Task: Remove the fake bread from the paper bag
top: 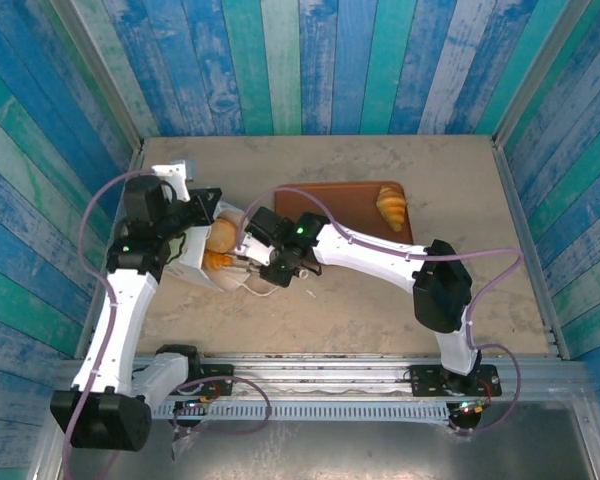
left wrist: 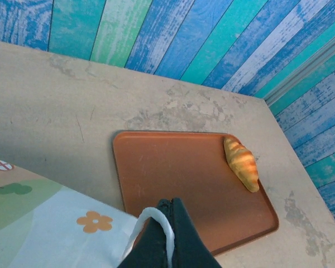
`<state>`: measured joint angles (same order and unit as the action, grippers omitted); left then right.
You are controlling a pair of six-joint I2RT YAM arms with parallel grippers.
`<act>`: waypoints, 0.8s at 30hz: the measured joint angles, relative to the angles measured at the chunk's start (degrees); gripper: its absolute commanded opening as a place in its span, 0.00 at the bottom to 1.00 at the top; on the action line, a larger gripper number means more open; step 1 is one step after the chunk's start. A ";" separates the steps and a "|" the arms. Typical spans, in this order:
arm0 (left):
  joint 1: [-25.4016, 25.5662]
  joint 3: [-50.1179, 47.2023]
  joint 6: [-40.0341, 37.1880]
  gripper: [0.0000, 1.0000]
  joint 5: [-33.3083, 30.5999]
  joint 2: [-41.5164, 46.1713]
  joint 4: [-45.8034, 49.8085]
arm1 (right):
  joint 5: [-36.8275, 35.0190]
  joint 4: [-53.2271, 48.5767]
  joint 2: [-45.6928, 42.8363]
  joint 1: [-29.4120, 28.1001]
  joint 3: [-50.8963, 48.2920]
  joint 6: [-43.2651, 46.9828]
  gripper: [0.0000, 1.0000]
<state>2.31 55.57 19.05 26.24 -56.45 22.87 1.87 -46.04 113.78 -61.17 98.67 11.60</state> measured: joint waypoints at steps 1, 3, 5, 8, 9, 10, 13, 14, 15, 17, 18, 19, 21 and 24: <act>0.00 0.39 0.07 0.00 0.24 -0.44 0.04 | 0.00 0.11 -0.07 0.00 -0.13 0.00 0.27; 0.00 0.94 0.33 0.00 0.35 -1.01 0.13 | 0.26 0.17 -0.46 0.04 -0.68 -0.20 0.27; 0.00 1.25 0.81 0.00 0.35 -1.36 0.04 | 1.18 0.20 -1.62 0.09 -1.92 -0.50 0.27; 0.00 1.29 2.03 0.00 0.26 -1.68 -0.55 | 3.87 0.61 -5.09 0.61 -5.01 -1.62 0.27; 0.00 1.29 2.43 0.00 0.28 -1.81 -0.92 | 5.09 0.83 -6.67 0.83 -6.25 -2.21 0.27; 0.00 1.29 2.71 0.00 0.28 -1.99 -1.27 | 6.12 1.18 -8.04 1.11 -7.30 -2.82 0.27; 0.00 1.29 3.37 0.00 0.31 -2.58 -1.84 | 9.64 2.62 -11.74 2.82 -10.01 -4.76 0.26; 0.00 1.29 3.48 0.00 0.33 -2.69 -1.92 | 10.71 3.15 -12.55 3.54 -10.67 -5.33 0.26; 0.00 1.29 3.58 0.00 0.33 -2.78 -1.90 | 11.89 3.91 -13.35 4.39 -11.56 -6.08 0.26; 0.00 1.29 3.74 0.00 0.33 -2.84 -1.92 | 14.03 5.40 -14.51 6.16 -13.55 -7.28 0.26; 0.00 1.29 3.78 0.00 0.33 -2.84 -1.99 | 15.19 6.03 -14.99 7.13 -14.75 -8.13 0.26; 0.00 1.29 3.82 0.00 0.31 -2.84 -2.12 | 16.46 6.43 -15.37 8.02 -15.87 -8.90 0.26; 0.00 1.29 3.98 0.00 0.28 -2.84 -2.36 | 18.80 7.23 -16.28 9.66 -18.25 -10.25 0.26; 0.00 1.29 4.42 0.00 0.26 -2.84 -2.78 | 22.88 9.44 -19.74 12.33 -23.45 -12.15 0.26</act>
<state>2.31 56.86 23.46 26.50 -59.29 20.10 24.75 -36.60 94.04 -48.84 75.22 -0.56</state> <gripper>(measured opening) 0.040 0.275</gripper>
